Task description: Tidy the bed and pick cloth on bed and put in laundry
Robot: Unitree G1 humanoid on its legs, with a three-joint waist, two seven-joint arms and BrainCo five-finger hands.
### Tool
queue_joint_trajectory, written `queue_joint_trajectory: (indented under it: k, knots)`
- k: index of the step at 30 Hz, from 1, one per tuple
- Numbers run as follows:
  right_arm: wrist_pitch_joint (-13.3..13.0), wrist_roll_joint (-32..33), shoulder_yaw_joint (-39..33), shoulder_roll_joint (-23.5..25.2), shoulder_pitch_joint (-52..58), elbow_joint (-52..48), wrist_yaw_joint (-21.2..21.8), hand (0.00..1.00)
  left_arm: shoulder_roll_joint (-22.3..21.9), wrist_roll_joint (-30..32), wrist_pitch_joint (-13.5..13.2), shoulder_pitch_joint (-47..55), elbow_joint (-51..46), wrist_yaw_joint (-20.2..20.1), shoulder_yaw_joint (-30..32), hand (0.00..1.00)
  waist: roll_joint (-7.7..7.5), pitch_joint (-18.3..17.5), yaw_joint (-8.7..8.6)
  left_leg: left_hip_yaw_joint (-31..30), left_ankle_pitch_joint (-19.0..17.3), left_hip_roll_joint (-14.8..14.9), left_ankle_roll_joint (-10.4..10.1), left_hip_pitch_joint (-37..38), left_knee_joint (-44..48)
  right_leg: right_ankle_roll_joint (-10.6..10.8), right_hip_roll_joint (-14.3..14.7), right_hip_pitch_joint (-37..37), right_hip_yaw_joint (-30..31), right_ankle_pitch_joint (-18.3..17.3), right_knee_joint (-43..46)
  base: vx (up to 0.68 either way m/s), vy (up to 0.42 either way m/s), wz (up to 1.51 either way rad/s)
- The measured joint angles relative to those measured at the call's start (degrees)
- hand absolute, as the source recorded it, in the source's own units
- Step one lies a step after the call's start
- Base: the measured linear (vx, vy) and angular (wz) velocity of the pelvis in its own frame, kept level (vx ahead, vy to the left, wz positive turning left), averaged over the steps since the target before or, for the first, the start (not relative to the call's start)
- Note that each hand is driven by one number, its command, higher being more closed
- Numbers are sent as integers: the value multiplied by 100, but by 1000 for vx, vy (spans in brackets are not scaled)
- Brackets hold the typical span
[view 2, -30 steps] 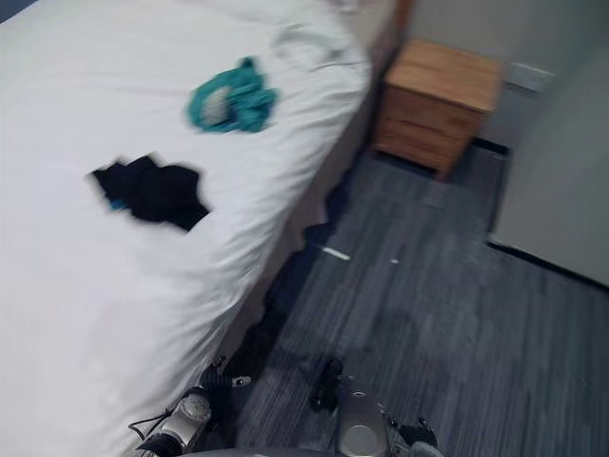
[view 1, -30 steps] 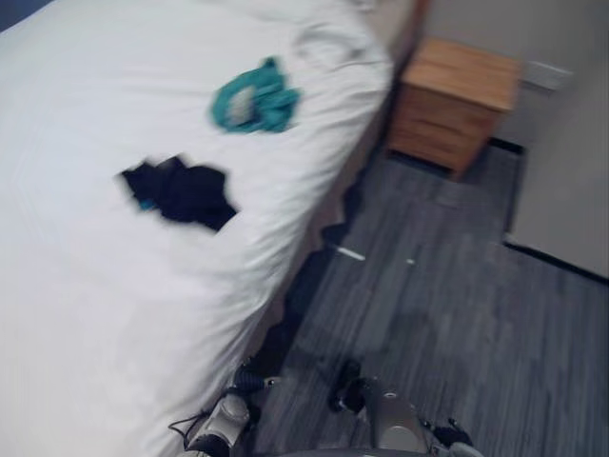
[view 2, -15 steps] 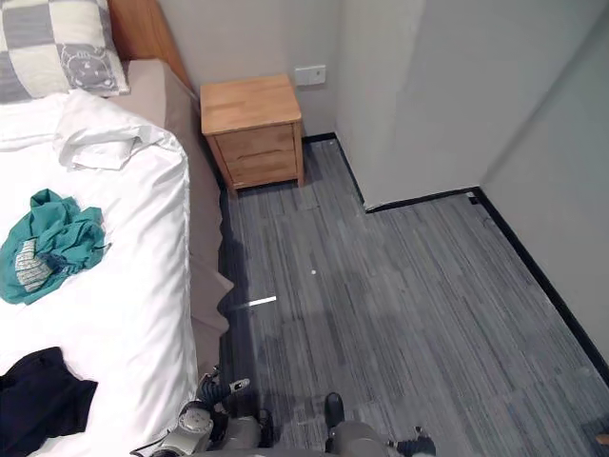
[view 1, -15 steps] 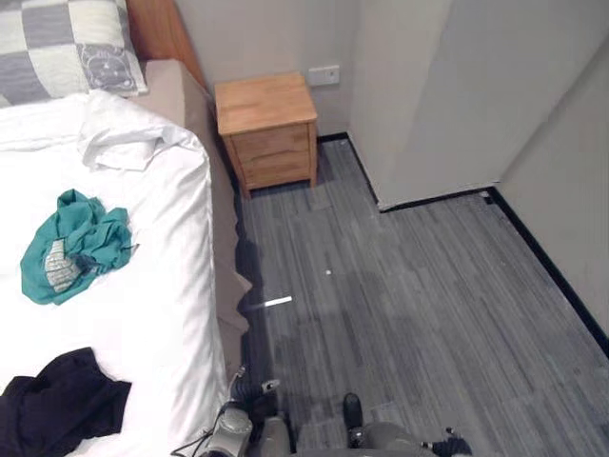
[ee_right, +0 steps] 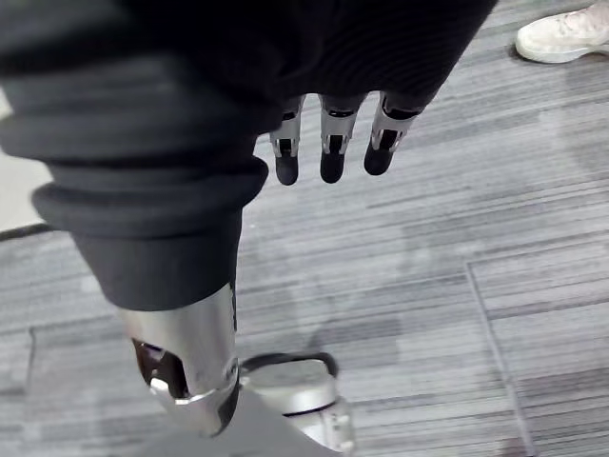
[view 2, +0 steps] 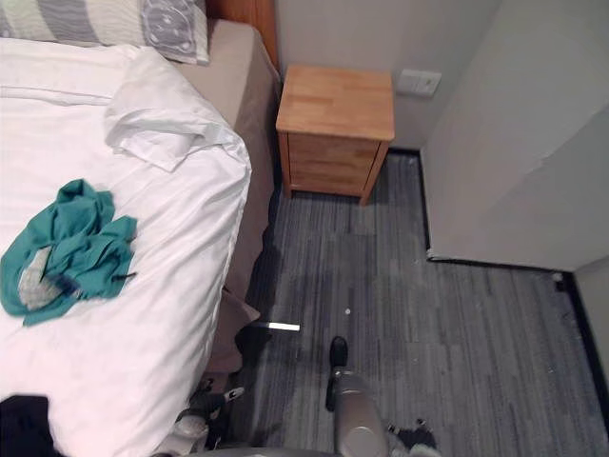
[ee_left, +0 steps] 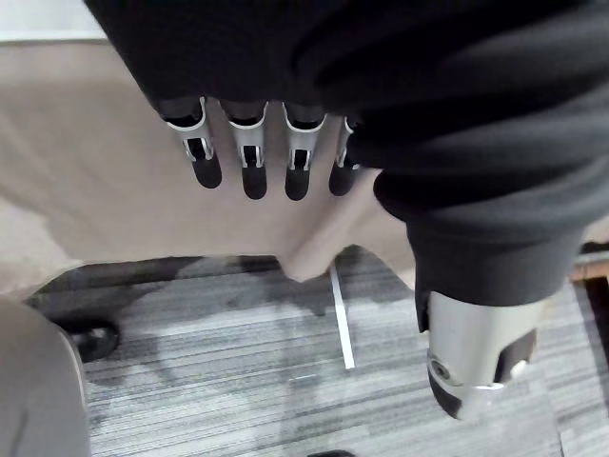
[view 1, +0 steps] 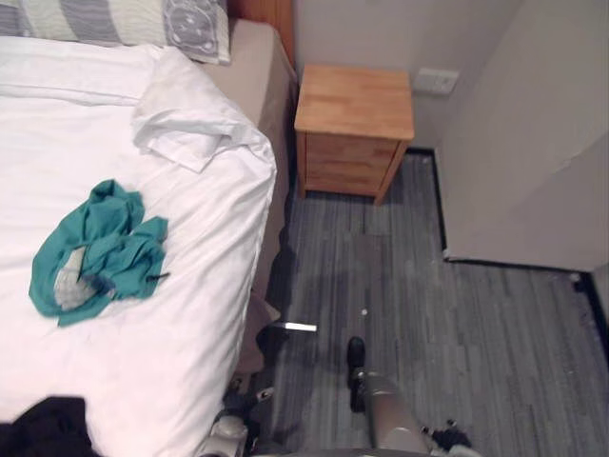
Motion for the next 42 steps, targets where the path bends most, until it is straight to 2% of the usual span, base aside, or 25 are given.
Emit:
queue_joint_trajectory:
  k: [1, 3, 4, 5, 7, 9, 12, 13, 14, 18, 20, 21, 23, 25, 27, 29, 30, 31, 32, 34, 36, 37, 39, 41, 42]
  knots:
    - [16, 0, -69, 16, 3, -7, 2, 0, -24, 31, -6, 37, -8, -4, 23, 0, 29, -13, -12, 12, 98, 32, -132, 10, 251, -37, 26, 43, -41, -193, 232, 640, -336, 9]
    - [14, 10, -124, 26, 127, -213, 3, 0, -135, 36, -61, 96, -76, -32, 254, 0, 46, -16, -44, 27, 667, 91, -568, -556, 2238, -130, 192, 554, -171, -824, 407, 467, -264, 0]
    - [18, 47, -64, 61, 156, -345, 4, 0, -206, 30, -67, 163, -276, -41, 416, 0, 86, -1, 9, 23, 1353, 192, -745, -1182, 3584, -235, 339, 845, -86, -1019, 218, 309, -116, -24]
    - [21, 57, -35, 39, 160, -409, 1, 0, -240, 24, -76, 201, -369, -41, 454, 0, 120, 14, 45, 34, 1392, 275, -770, -1516, 4290, -295, 476, 987, -50, -1058, 126, 495, -136, -47]
    - [35, 62, 45, 16, 134, -434, -69, 0, -212, -34, -92, 214, -627, -28, 519, 0, 160, 46, 102, 219, 858, 383, -479, -2475, 5902, -411, 772, 1709, 161, -1130, -257, 532, -56, -69]
    - [42, 58, 127, 90, 123, -458, -122, 0, -179, -38, -145, 190, -789, -22, 500, 0, -15, 64, 248, 576, 447, 383, -105, -2929, 5815, -421, 756, 2282, 392, -1147, -685, 531, -33, -66]
    - [43, 52, 117, 151, -3, -306, -129, 0, -61, -77, -197, 129, -912, -2, 356, 0, -267, 62, 373, 1267, 106, 227, -55, -3332, 3572, -200, 434, 2993, 505, -1175, -1282, 430, 63, -52]
    - [38, 43, 115, 130, -24, -278, -130, 0, -56, -86, -196, 132, -889, 21, 263, 0, -216, 23, 369, 1571, 215, 143, -102, -3307, 2558, -67, 360, 3107, 484, -1276, -1391, 571, 210, -32]
    - [48, 40, 138, 84, -61, -146, -139, 0, -3, -128, -197, 114, -834, 60, 90, 0, -283, -63, 418, 2073, 554, -2, 436, -3176, 1841, 94, 159, 3302, 538, -1446, -1447, 606, 222, -15]
    - [45, -117, 183, 61, -128, 93, -131, 0, 80, -133, -176, 76, -616, 63, -31, 0, -397, -183, 363, 2165, 204, -409, 825, -2897, 1765, 275, -156, 2979, 443, -1385, -175, 551, 216, 50]
    - [48, -242, 176, 58, -145, 173, -131, 0, 134, -137, -165, 72, -535, 4, -169, 0, -437, -177, 331, 1796, 67, -596, 836, -2453, 1456, 1346, -276, 2234, 539, -773, 1960, 463, 124, 92]
    - [52, -258, 199, 70, -127, 233, -121, 0, 169, -138, -150, 54, -470, -78, -357, 0, -459, -149, 288, 1479, 47, -738, 857, -2113, 1233, 1423, -323, 1764, 624, -617, 3125, 552, -16, 135]
    - [55, -290, 398, 21, -99, 215, -113, 0, 111, -142, -148, 56, -420, -118, -462, 0, -474, -138, 251, 886, 70, -798, 830, -1478, 804, 874, -308, 1367, 393, -1365, 3382, 499, -96, 159]
    - [49, -360, 498, -17, -104, 214, -112, 0, 30, -144, -148, 52, -390, -111, -432, 0, -452, -138, 211, 399, 80, -730, 812, -1263, 700, 571, -110, 1186, 536, -1574, 2455, 361, -175, 148]
    - [45, -400, 530, -42, -100, 206, -111, 0, -84, -142, -151, 53, -357, -80, -373, 0, -440, -136, 172, -274, 94, -726, 752, -1284, 708, 512, 173, 1043, 1467, -1576, 1220, 303, -251, 186]
    - [59, -399, 473, -41, 36, 194, -114, 0, -202, -142, -172, 39, -319, -50, -247, 0, -432, -247, 107, -1308, -248, -798, 282, -1806, 1199, 550, 246, 935, 2987, -1450, 375, 295, -396, 270]
    - [63, -395, 464, -10, 94, 194, -115, 0, -202, -144, -173, 39, -325, -51, -161, 0, -446, -269, 111, -1492, -358, -841, 180, -1915, 1340, 459, 194, 1008, 3224, -1393, 206, 295, -523, 289]
    - [98, -382, 383, -69, 153, 166, -108, 0, -286, -148, -163, 17, -371, -37, 115, 0, -183, -226, 170, -1767, -527, -650, 13, -2145, 1694, 593, 307, 1079, 2813, -1378, 422, 247, -569, 231]
    - [126, -362, 378, -137, 206, -17, -135, 0, -352, -143, -168, 86, -455, -37, 280, 0, -75, -283, 293, -1749, -405, -469, -188, -2265, 1749, 530, 365, 1139, 2277, -1472, 596, 156, -505, 213]
    - [98, -272, 407, -130, 249, -255, -138, 0, -342, -141, -164, 150, -470, -48, 399, 0, -15, -338, 319, -1786, -134, -185, -396, -2279, 1542, 332, 366, 1340, 1460, -1638, 780, 54, -484, 209]
    - [47, -163, 408, -109, 224, -474, -143, 0, -350, -142, -160, 180, -495, -60, 419, 0, 42, -392, 339, -1629, 128, 23, -443, -2445, 1319, 212, 355, 1478, 749, -1704, 716, -7, -345, 208]
    - [38, -93, 403, -86, 126, -646, -167, 0, -351, -146, -156, 172, -533, -68, 520, 0, 4, -412, 334, -1084, 323, 164, -208, -2625, 1174, 129, 257, 1499, 280, -1730, 651, -56, -253, 180]
    - [36, 66, 371, -68, 30, -861, -248, 0, -342, -157, -146, 169, -580, -65, 621, 0, -33, -409, 334, 157, 371, 302, -124, -2779, 1217, 7, 84, 1522, -150, -1712, 587, -66, -213, 150]
    - [40, 350, 203, -42, 0, -1386, -357, 0, -278, -156, -84, 264, -627, -62, 618, 0, -46, -408, 313, 2370, 200, 663, 161, -2658, 2008, -91, -154, 1697, -600, -1702, 465, -59, -41, 107]
    - [39, 396, 145, -3, 29, -1589, -407, 0, -270, -156, -66, 303, -648, -63, 617, 0, -41, -415, 295, 2704, 110, 707, 288, -2600, 2207, -89, -208, 1717, -673, -1703, 469, -77, 69, 104]
